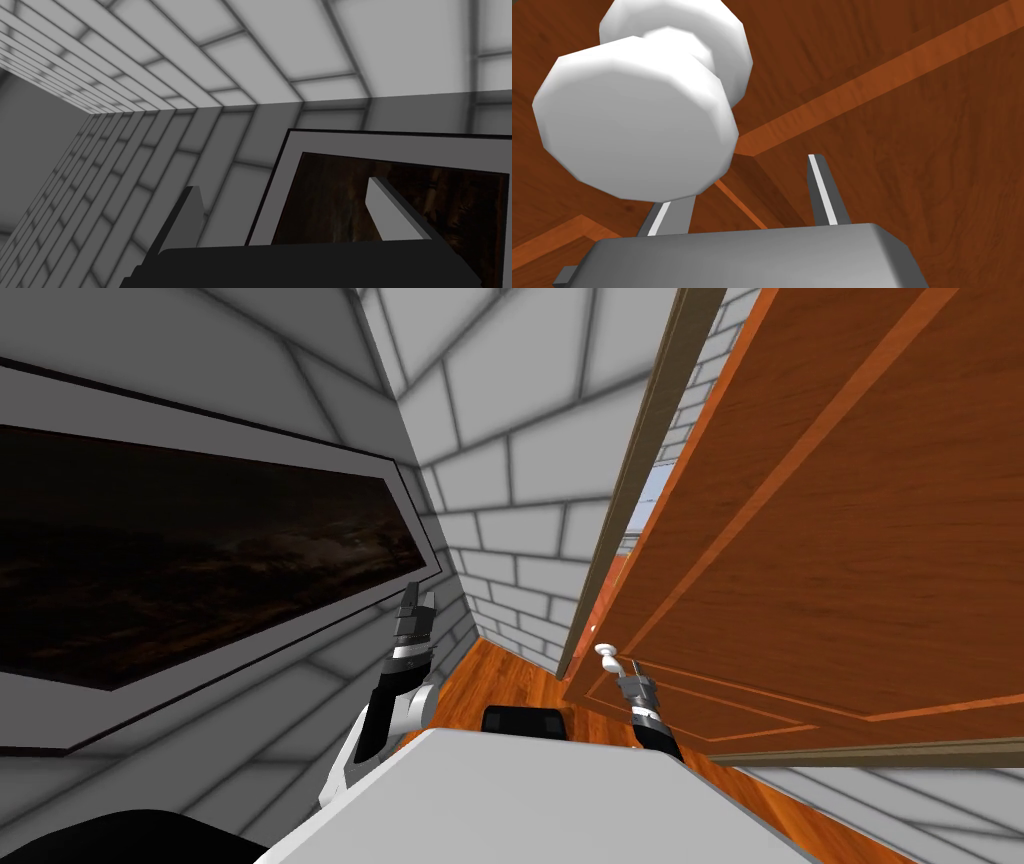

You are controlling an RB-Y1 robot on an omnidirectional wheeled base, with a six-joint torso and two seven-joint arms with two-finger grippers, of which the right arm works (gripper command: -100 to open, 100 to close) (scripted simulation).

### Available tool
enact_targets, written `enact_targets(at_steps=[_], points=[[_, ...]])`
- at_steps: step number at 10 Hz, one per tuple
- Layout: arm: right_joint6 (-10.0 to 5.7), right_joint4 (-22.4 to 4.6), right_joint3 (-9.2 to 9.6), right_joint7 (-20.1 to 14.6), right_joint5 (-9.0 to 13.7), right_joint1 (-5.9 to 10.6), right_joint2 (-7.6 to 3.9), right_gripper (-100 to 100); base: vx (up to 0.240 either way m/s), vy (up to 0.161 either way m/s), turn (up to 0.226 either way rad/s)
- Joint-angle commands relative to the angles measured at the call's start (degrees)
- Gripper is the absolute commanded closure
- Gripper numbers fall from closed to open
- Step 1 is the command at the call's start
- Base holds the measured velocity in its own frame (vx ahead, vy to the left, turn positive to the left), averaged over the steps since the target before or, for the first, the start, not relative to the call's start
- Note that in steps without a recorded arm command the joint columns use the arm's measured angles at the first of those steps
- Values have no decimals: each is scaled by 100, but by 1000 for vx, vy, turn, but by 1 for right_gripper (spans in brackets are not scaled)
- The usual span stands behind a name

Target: Pull the door open

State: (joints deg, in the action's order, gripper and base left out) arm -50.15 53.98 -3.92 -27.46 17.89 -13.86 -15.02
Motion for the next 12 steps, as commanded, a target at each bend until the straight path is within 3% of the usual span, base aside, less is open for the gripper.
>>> enact_targets(at_steps=[1,5,7,8,11,12], points=[[18,80,157,-225,72,-37,96,-100,-75,-15,15],[25,151,245,-588,245,-79,120,-100,-42,-4,23],[25,151,245,-588,245,-79,120,-100,-17,-7,11],[29,191,295,-803,343,-102,133,-100,-39,-7,43],[29,191,295,-803,343,-102,133,-100,-12,4,12],[33,234,348,-1028,448,-127,147,-100,-30,-3,74]])
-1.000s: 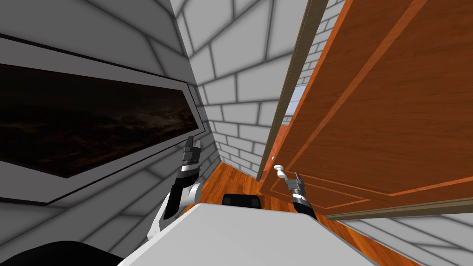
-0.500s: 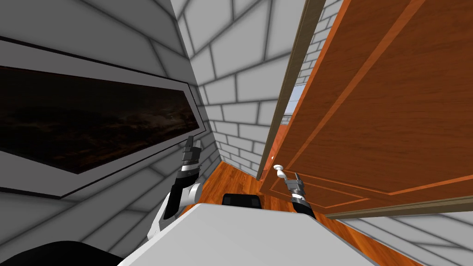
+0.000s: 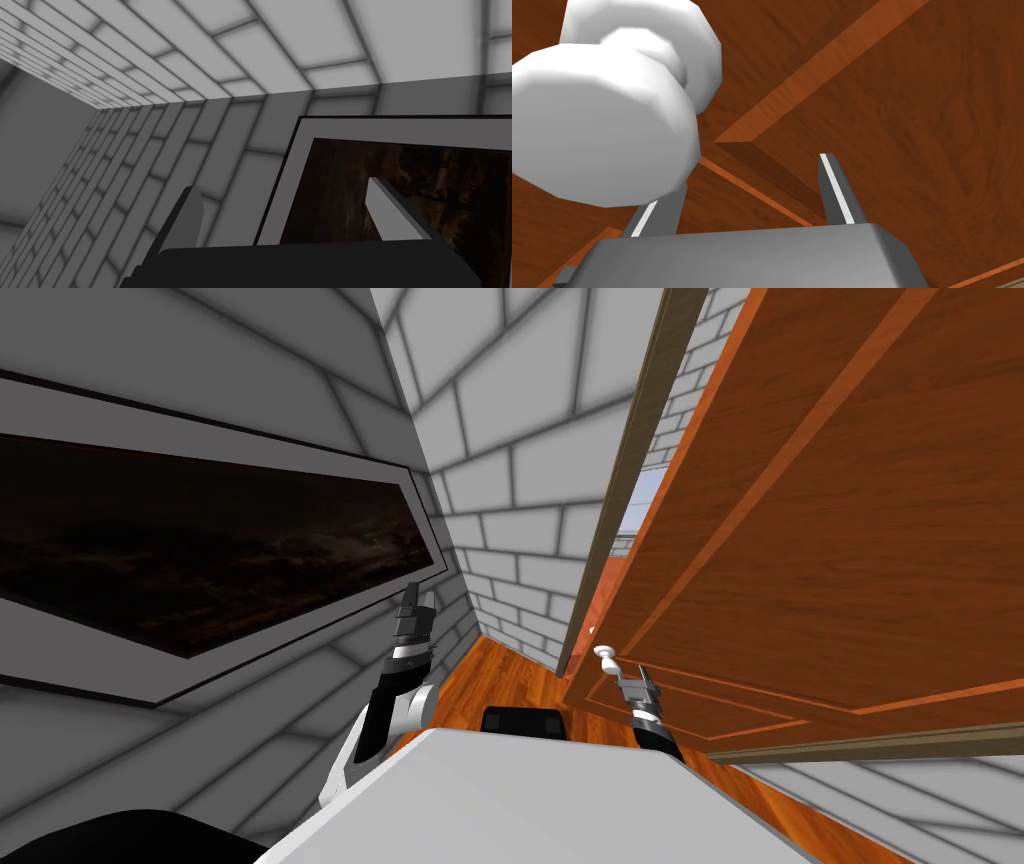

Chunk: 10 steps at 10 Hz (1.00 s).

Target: Pull the door open

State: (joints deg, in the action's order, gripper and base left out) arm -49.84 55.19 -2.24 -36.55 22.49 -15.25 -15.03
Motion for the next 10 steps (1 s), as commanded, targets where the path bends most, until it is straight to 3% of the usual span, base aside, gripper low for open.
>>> enact_targets(at_steps=[1,10], points=[[2,112,180,-118,-12,12,147,-100,-35,-13,15],[16,250,352,-819,327,-69,194,-100,-29,-6,24]])
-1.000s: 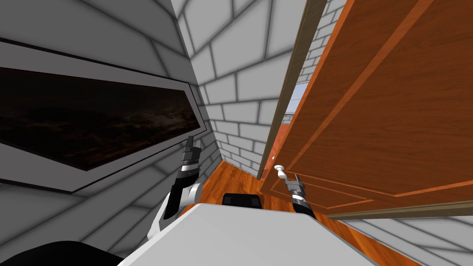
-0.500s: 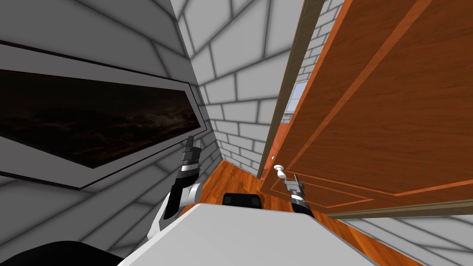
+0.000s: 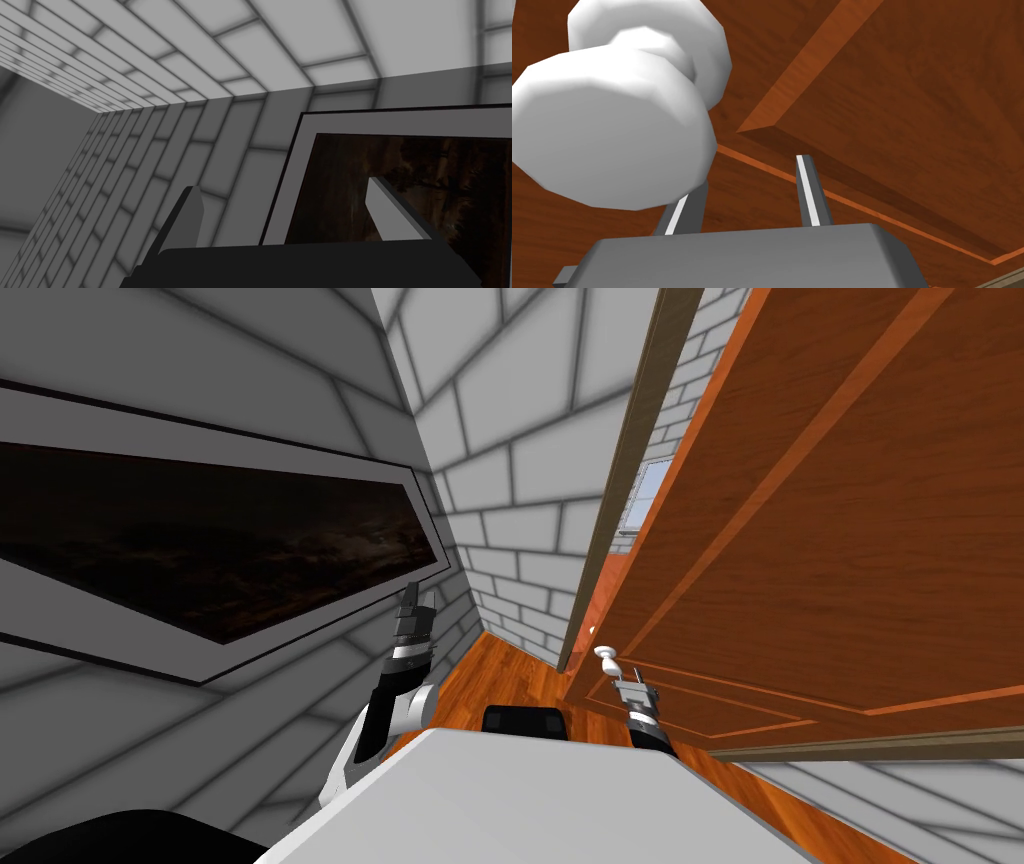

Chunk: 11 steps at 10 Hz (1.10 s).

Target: Pull the door open

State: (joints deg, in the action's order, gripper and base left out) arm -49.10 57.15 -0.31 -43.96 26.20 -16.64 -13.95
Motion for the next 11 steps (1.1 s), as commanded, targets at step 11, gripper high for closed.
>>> enact_targets(at_steps=[11], points=[[-36,244,400,-1025,430,-43,151,-100,-32,-6,29]])
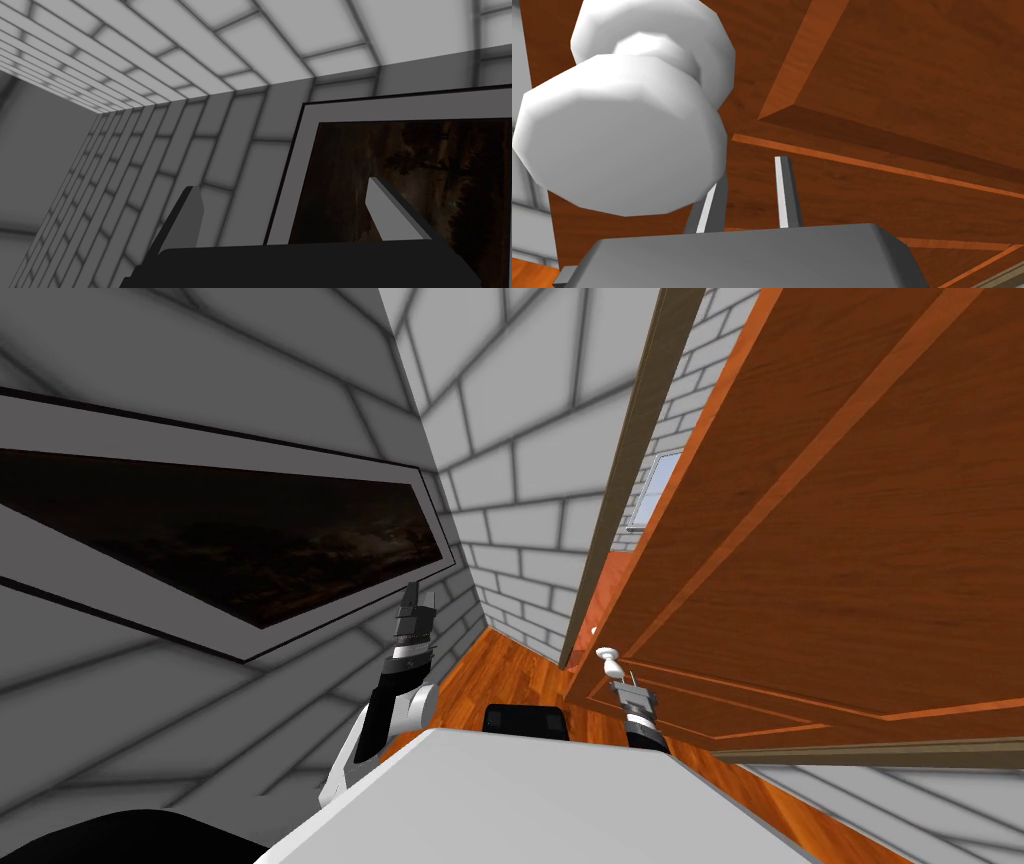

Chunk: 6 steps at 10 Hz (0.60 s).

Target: Pull the door open

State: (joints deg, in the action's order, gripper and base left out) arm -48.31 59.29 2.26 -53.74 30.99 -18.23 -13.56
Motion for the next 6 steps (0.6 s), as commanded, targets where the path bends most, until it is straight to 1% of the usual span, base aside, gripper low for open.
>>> enact_targets(at_steps=[1,2,3,4,5,6], points=[[-110,76,202,-283,66,89,129,-100,-43,-6,67],[-110,76,202,-283,66,89,129,-100,-40,-8,41],[-104,119,257,-496,175,64,145,-100,-65,3,20],[-104,119,257,-514,175,64,145,-100,-50,-3,30],[-99,162,312,-715,282,38,160,-100,-51,-18,51],[-99,162,312,-742,282,38,160,-100,-37,-11,36]])
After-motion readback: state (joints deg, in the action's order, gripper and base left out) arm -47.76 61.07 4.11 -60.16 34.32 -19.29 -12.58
